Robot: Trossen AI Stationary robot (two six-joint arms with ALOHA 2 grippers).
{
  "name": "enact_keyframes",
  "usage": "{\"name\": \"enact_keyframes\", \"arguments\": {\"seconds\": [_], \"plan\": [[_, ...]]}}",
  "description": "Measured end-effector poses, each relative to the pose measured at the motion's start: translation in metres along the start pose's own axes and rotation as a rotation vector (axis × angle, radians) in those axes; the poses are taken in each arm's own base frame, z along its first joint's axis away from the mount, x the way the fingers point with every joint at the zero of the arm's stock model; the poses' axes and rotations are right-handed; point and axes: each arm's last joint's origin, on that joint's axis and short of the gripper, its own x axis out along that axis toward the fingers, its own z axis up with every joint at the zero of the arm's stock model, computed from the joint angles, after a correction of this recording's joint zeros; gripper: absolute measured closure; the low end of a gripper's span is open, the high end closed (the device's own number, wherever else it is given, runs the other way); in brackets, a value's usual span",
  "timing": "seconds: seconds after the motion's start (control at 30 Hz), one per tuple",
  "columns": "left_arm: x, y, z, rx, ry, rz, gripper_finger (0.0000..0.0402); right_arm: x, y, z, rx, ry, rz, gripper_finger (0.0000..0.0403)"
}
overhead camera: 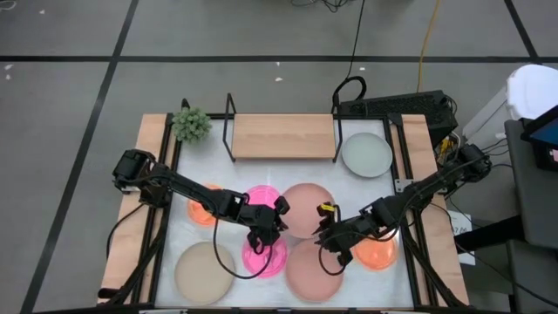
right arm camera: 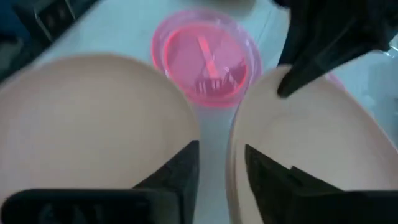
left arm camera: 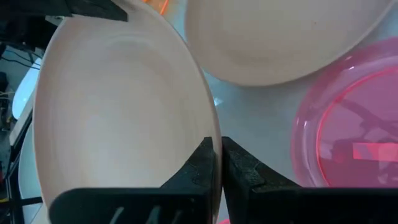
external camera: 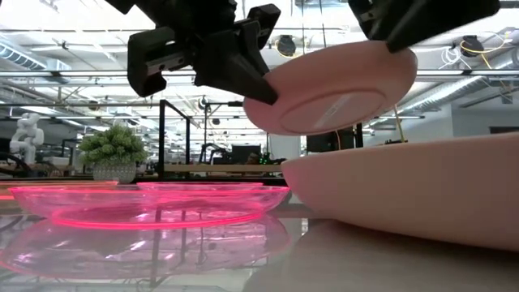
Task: Place and stack plates onto a shelf
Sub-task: Put the top light orange plate on the shelf
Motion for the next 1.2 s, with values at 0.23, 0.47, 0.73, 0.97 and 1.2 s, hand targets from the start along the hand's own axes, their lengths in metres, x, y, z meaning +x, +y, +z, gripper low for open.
{"name": "enact_keyframes", "arguments": {"seconds": [0.23, 0.47, 0.73, 0.97, 1.2], "plan": [[0.000, 0.000, 0.000, 0.004, 0.003, -0.006, 0.0389, -0.006, -0.001, 0.016, 0.040, -0.167, 0.033, 0.0210], [-0.012, 0.006, 0.000, -0.017, 0.007, 0.009, 0.0389, -0.036, -0.007, 0.021, 0.105, -0.234, -0.032, 0.0190], [-0.045, 0.029, -0.013, -0.079, 0.089, 0.095, 0.0389, -0.065, 0.001, 0.025, 0.109, -0.316, -0.097, 0.0201], [-0.062, 0.055, -0.035, -0.146, 0.139, 0.159, 0.0389, -0.071, 0.006, 0.025, 0.097, -0.328, -0.185, 0.0202], [-0.067, 0.092, -0.075, -0.314, 0.236, 0.341, 0.0389, -0.071, 0.007, 0.024, 0.089, -0.321, -0.188, 0.0202]]}}
